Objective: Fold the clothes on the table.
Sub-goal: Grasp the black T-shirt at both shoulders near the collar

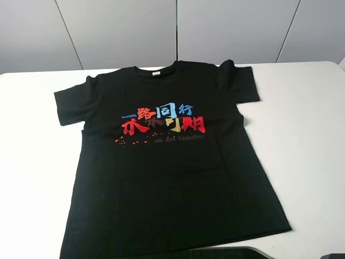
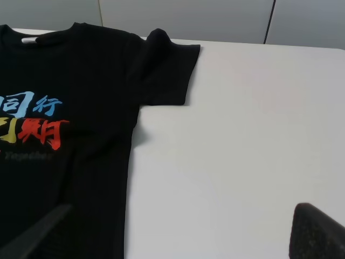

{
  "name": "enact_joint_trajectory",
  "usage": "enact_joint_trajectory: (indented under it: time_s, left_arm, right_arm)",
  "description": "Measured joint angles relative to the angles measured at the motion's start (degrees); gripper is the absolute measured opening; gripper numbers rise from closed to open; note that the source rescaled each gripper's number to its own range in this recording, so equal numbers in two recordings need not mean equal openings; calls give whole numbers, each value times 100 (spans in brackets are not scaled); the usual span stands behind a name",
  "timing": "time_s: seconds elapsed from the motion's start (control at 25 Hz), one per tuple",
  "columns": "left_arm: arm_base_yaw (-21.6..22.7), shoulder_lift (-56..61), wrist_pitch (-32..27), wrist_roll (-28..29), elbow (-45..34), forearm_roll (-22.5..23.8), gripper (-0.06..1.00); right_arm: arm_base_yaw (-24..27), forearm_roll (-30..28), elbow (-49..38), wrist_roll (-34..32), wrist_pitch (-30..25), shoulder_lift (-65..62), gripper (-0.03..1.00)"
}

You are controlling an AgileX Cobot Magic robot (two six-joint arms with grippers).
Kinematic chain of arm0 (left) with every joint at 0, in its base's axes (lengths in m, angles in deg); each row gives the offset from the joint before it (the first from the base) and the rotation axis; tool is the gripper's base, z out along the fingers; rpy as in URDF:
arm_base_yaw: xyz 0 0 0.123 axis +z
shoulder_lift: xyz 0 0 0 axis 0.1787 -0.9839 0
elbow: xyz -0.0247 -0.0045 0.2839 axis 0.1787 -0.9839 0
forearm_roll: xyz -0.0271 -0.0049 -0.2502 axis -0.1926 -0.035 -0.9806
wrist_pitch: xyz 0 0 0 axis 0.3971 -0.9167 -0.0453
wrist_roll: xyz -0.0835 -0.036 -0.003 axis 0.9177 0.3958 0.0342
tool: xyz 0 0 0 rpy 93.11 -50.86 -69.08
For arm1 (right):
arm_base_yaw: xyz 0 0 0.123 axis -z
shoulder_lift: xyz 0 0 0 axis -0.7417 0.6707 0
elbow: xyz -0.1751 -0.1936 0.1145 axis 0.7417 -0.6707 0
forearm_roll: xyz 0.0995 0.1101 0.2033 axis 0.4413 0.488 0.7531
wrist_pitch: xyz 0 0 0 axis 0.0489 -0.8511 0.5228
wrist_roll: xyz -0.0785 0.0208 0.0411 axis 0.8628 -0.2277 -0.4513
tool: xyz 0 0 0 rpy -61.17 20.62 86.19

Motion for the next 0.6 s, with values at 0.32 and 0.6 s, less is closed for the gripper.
enact_joint_trajectory:
  time_s: [0.32, 0.6]
  left_arm:
    - [0, 0, 11, 0, 0, 0, 73]
    - [0, 0, 144, -151, 87, 0, 73]
  right_arm:
    - [0, 11, 0, 319, 0, 0, 85]
    - [0, 11, 303, 613, -284, 235, 85]
